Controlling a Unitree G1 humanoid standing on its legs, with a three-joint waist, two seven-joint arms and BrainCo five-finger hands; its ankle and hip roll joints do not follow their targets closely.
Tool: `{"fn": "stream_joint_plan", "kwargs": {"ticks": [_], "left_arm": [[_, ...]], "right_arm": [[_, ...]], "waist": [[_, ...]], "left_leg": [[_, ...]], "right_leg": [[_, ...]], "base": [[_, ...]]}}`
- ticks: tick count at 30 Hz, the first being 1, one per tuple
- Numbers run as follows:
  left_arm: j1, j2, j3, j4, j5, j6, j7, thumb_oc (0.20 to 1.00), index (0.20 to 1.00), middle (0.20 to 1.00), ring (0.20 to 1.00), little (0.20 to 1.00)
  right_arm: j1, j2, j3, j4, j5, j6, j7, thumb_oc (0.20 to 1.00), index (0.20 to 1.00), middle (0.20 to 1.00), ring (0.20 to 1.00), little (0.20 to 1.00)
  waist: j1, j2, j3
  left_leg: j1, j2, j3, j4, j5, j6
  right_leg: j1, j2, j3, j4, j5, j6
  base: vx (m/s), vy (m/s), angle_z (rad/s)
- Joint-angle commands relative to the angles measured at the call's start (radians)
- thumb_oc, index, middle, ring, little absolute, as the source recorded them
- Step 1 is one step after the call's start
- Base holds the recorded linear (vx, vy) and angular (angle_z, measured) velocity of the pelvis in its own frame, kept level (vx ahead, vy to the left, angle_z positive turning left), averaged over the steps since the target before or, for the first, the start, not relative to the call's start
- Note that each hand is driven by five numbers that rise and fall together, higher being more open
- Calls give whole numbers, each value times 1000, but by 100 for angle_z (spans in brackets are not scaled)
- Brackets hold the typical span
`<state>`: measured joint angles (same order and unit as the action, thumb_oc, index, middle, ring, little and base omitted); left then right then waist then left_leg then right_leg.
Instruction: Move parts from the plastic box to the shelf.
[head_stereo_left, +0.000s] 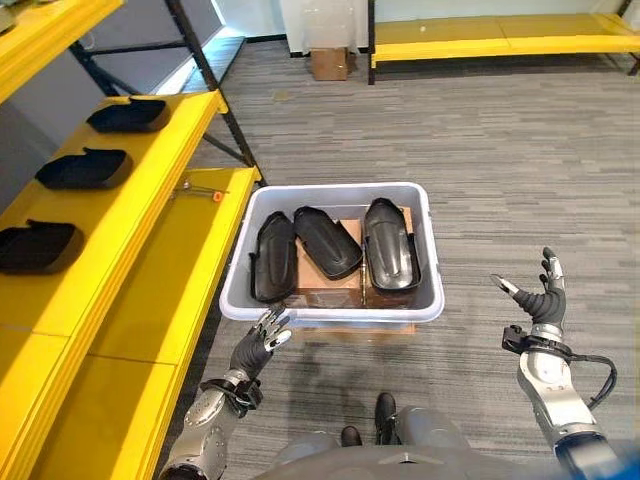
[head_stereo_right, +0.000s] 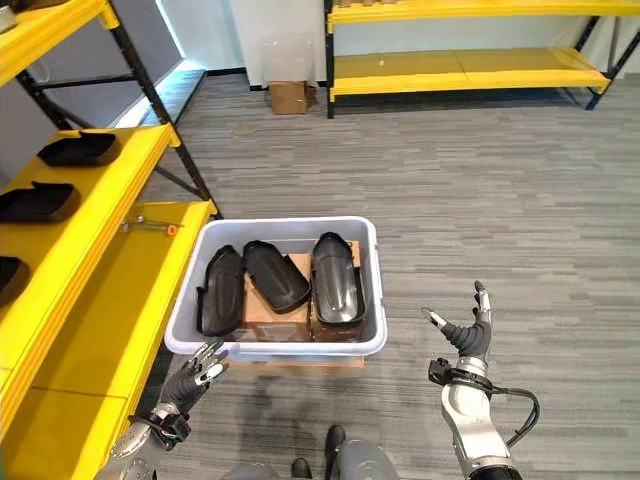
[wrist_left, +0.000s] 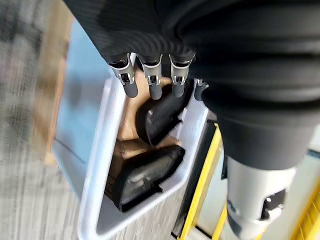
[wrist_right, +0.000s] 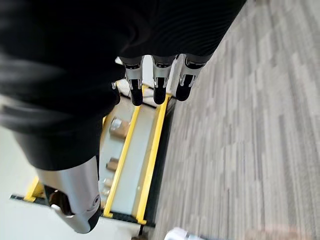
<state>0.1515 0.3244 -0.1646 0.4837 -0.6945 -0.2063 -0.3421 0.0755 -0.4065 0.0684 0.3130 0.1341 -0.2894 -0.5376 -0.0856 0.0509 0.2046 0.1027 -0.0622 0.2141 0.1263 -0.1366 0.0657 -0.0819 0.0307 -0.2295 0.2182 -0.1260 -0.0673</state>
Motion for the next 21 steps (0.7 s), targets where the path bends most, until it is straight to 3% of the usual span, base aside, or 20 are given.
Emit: {"fn": "stream_joint_plan", "kwargs": {"ticks": [1,2,3,5,8,10,13,15,16,17,21], "left_arm": [[-15,28,26,-96,13,-109,7,1000,1000,1000,1000,1000],[-24,26,45,-144,13,-98,0,1000,1000,1000,1000,1000],[-23,25,48,-149,13,-94,1,1000,1000,1000,1000,1000],[-22,25,54,-164,5,-77,7,1000,1000,1000,1000,1000],[-4,34,61,-178,13,-68,4,1000,1000,1000,1000,1000],[-7,33,71,-158,-6,-62,14,1000,1000,1000,1000,1000],[-26,36,71,-131,-16,-50,28,1000,1000,1000,1000,1000],[-23,40,72,-118,-7,-20,42,1000,1000,1000,1000,1000],[-21,41,74,-117,-7,-19,41,1000,1000,1000,1000,1000],[2,47,72,-125,-5,-16,44,1000,1000,1000,1000,1000],[17,62,64,-133,-11,-43,48,1000,1000,1000,1000,1000]], "right_arm": [[-38,-40,-18,-67,5,-50,85,1000,1000,1000,1000,1000],[-47,-41,-11,-67,-9,-61,117,1000,1000,1000,1000,1000],[-49,-43,-10,-67,-6,-57,128,1000,1000,1000,1000,1000],[-62,-55,0,-63,3,-19,207,1000,1000,1000,1000,1000],[-88,-89,31,-78,27,-25,261,1000,1000,1000,1000,1000],[-125,-128,44,-95,30,-26,300,1000,1000,1000,1000,1000],[-145,-151,47,-100,31,-30,315,1000,1000,1000,1000,1000],[-132,-142,31,-106,51,-29,327,1000,1000,1000,1000,1000],[-128,-140,28,-113,54,-27,328,1000,1000,1000,1000,1000],[-113,-125,16,-151,43,-20,339,1000,1000,1000,1000,1000],[-142,-123,32,-176,9,-39,316,1000,1000,1000,1000,1000]], "waist": [[7,-41,31],[18,-66,50],[18,-67,51],[17,-71,48],[26,-70,43],[28,-64,43],[22,-42,45],[18,-18,53],[19,-16,53],[25,-7,60],[47,-6,81]], "left_leg": [[-78,23,54,161,34,-38],[-176,119,44,339,87,-83],[-175,133,46,331,85,-83],[-146,172,59,218,110,-73],[-125,282,-2,0,263,-129],[-151,359,-39,-49,332,-146],[-122,349,-23,-66,278,-148],[-86,311,-6,-73,215,-149],[-83,306,-6,-75,211,-149],[-70,276,-3,-97,194,-144],[-92,253,-7,-103,180,-131]], "right_leg": [[80,-78,-17,-59,52,70],[107,-87,3,-59,37,57],[108,-86,3,-54,34,57],[100,-93,4,-40,38,57],[114,-95,25,-35,17,62],[108,-125,37,5,-16,57],[59,-159,26,86,-41,67],[41,-192,15,116,-32,90],[40,-196,15,113,-28,95],[28,-213,22,85,6,123],[-3,-235,22,57,39,150]], "base": [[19,-150,8],[26,-126,16],[25,-39,8],[41,142,-32],[138,265,-35],[150,442,-40],[57,446,-62],[122,393,-28],[108,361,36],[53,226,52],[-56,152,17]]}}
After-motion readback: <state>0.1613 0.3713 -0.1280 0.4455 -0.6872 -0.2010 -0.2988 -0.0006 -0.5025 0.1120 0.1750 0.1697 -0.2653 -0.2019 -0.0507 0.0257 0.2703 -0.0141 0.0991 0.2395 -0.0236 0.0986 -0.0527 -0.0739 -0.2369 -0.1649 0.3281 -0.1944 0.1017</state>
